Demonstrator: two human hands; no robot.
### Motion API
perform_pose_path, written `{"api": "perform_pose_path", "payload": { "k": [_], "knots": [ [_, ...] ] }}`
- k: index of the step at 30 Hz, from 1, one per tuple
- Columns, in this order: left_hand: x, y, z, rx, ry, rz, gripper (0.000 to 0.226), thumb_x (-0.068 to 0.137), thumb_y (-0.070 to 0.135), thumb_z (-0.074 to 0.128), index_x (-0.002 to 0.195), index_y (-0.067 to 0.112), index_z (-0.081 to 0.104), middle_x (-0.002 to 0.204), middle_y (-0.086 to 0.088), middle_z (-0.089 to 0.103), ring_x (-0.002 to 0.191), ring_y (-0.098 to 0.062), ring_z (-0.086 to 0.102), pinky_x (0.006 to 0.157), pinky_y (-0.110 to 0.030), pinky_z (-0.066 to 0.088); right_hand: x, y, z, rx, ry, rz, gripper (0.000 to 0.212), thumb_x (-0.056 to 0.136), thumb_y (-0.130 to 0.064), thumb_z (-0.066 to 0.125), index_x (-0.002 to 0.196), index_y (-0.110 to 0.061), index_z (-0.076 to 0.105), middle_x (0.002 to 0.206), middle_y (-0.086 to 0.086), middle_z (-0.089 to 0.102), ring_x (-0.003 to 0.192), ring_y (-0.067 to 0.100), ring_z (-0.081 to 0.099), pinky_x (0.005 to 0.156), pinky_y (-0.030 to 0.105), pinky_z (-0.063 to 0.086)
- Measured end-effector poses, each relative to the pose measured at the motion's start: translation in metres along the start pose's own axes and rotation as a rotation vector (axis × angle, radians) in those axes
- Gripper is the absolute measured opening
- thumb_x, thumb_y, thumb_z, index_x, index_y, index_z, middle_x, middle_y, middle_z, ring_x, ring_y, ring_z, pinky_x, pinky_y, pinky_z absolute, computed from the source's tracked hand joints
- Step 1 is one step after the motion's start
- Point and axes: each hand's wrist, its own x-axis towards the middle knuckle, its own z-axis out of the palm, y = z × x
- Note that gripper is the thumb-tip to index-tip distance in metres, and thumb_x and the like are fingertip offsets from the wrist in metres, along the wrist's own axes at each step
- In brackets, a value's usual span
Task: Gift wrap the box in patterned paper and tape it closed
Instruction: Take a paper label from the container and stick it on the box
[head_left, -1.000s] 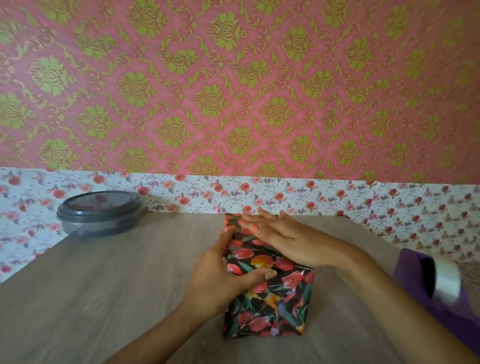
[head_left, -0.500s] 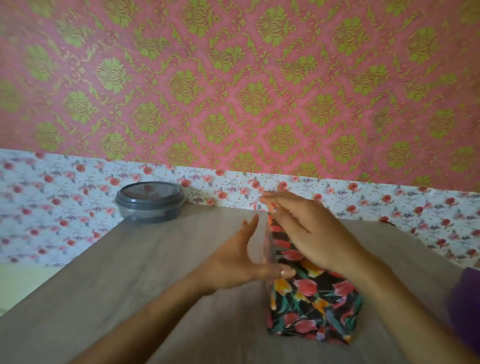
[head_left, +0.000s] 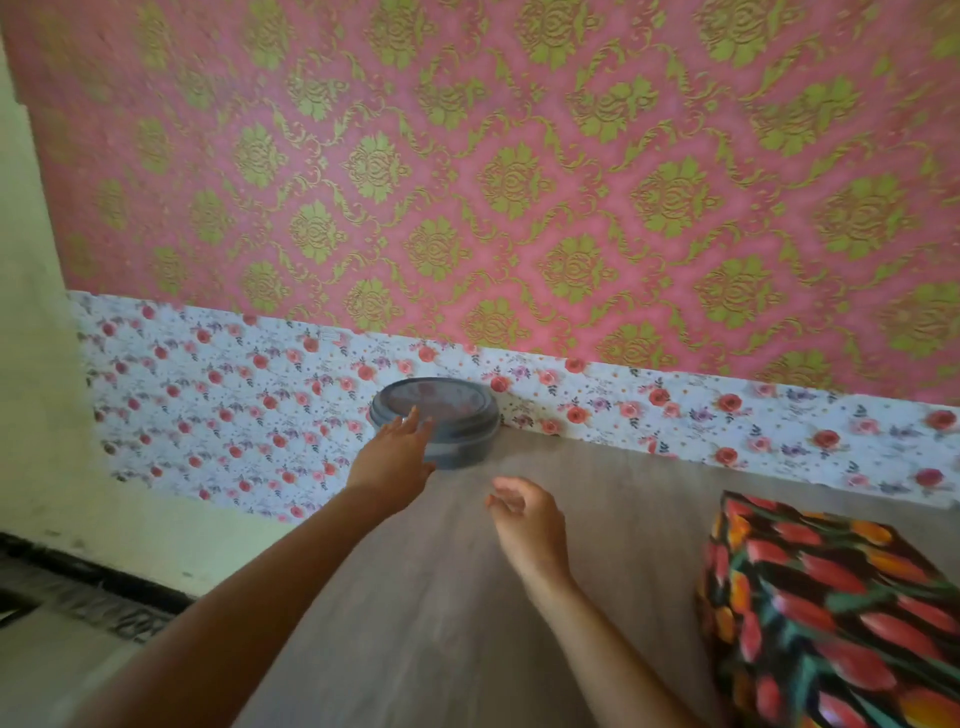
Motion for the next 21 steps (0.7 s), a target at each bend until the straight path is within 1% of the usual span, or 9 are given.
{"api": "perform_pose_path", "payload": {
  "k": [3, 6, 9, 12, 14, 16, 18, 19, 21],
  "knots": [
    [0.039, -0.005, 0.016, 0.129, -0.009, 0.024, 0.068, 0.098, 0.032, 0.046, 0.151, 0.015, 0.007, 0.159, -0.007, -0.004, 0.146, -0.028, -0.003, 0.117, -0.039, 0.004, 0.027, 0.009, 0.008, 0.121, 0.028, 0.068, 0.029, 0.088, -0.01, 0.06, 0.116, -0.006, 0.063, 0.114, 0.01, 0.067, 0.102, 0.018, 0.062, 0.082, 0.016, 0.041],
    [0.07, -0.008, 0.028, 0.217, -0.032, 0.058, 0.07, 0.095, 0.035, 0.05, 0.151, 0.019, 0.011, 0.159, -0.004, 0.006, 0.146, -0.028, -0.001, 0.117, -0.046, -0.004, 0.054, 0.016, 0.014, 0.277, 0.076, 0.128, 0.03, 0.087, -0.007, 0.06, 0.117, -0.002, 0.061, 0.114, 0.012, 0.066, 0.095, 0.015, 0.06, 0.093, 0.029, 0.046],
    [0.077, 0.002, 0.035, 0.173, 0.005, 0.081, 0.063, 0.094, 0.031, 0.052, 0.149, 0.02, 0.022, 0.157, -0.001, 0.02, 0.144, -0.022, 0.017, 0.117, -0.042, 0.007, 0.07, 0.024, 0.016, 0.455, 0.151, 0.19, 0.033, 0.088, -0.007, 0.06, 0.12, 0.0, 0.059, 0.113, 0.013, 0.065, 0.096, 0.018, 0.06, 0.094, 0.039, 0.05],
    [0.071, 0.022, 0.04, 0.161, 0.109, 0.125, 0.06, 0.092, 0.032, 0.056, 0.145, 0.018, 0.032, 0.153, -0.003, 0.03, 0.139, -0.021, 0.031, 0.11, -0.035, 0.026, 0.075, 0.029, 0.018, 0.716, 0.159, 0.272, 0.035, 0.091, -0.007, 0.056, 0.125, 0.0, 0.051, 0.094, 0.008, 0.063, 0.079, 0.02, 0.06, 0.062, 0.023, 0.056],
    [0.064, 0.038, 0.044, 0.153, 0.171, 0.176, 0.052, 0.088, 0.039, 0.058, 0.135, 0.017, 0.048, 0.142, -0.004, 0.047, 0.127, -0.022, 0.047, 0.097, -0.034, 0.038, 0.078, 0.031, 0.019, 0.794, 0.157, 0.299, 0.037, 0.094, -0.011, 0.053, 0.129, -0.001, 0.047, 0.089, 0.008, 0.06, 0.072, 0.016, 0.058, 0.053, 0.018, 0.054],
    [0.058, 0.053, 0.046, 0.149, 0.239, 0.228, 0.042, 0.086, 0.045, 0.058, 0.116, 0.015, 0.062, 0.124, -0.005, 0.062, 0.109, -0.024, 0.06, 0.083, -0.034, 0.043, 0.083, 0.033, 0.017, 0.825, 0.167, 0.299, 0.039, 0.095, -0.015, 0.051, 0.132, -0.003, 0.046, 0.089, 0.009, 0.059, 0.072, 0.015, 0.058, 0.054, 0.023, 0.055],
    [0.052, 0.064, 0.042, 0.112, 0.303, 0.276, 0.037, 0.085, 0.047, 0.056, 0.101, 0.015, 0.066, 0.105, -0.005, 0.069, 0.093, -0.027, 0.065, 0.073, -0.033, 0.045, 0.088, 0.036, 0.014, 0.849, 0.186, 0.293, 0.041, 0.095, -0.016, 0.051, 0.134, -0.005, 0.043, 0.085, 0.006, 0.058, 0.071, 0.014, 0.057, 0.057, 0.029, 0.052],
    [0.049, 0.066, 0.039, 0.078, 0.31, 0.304, 0.037, 0.084, 0.048, 0.056, 0.1, 0.016, 0.066, 0.099, -0.005, 0.07, 0.089, -0.027, 0.066, 0.071, -0.032, 0.045, 0.088, 0.037, 0.012, 0.856, 0.194, 0.285, 0.043, 0.095, -0.015, 0.052, 0.135, -0.005, 0.042, 0.088, 0.007, 0.059, 0.073, 0.015, 0.058, 0.059, 0.03, 0.05],
    [0.046, 0.064, 0.031, 0.036, 0.219, 0.356, 0.043, 0.081, 0.052, 0.06, 0.114, 0.026, 0.061, 0.105, 0.0, 0.069, 0.096, -0.024, 0.064, 0.075, -0.032, 0.047, 0.089, 0.039, 0.007, 0.837, 0.228, 0.264, 0.049, 0.091, -0.008, 0.057, 0.136, -0.002, 0.039, 0.103, 0.018, 0.062, 0.084, 0.025, 0.06, 0.061, 0.032, 0.048]
  ]
}}
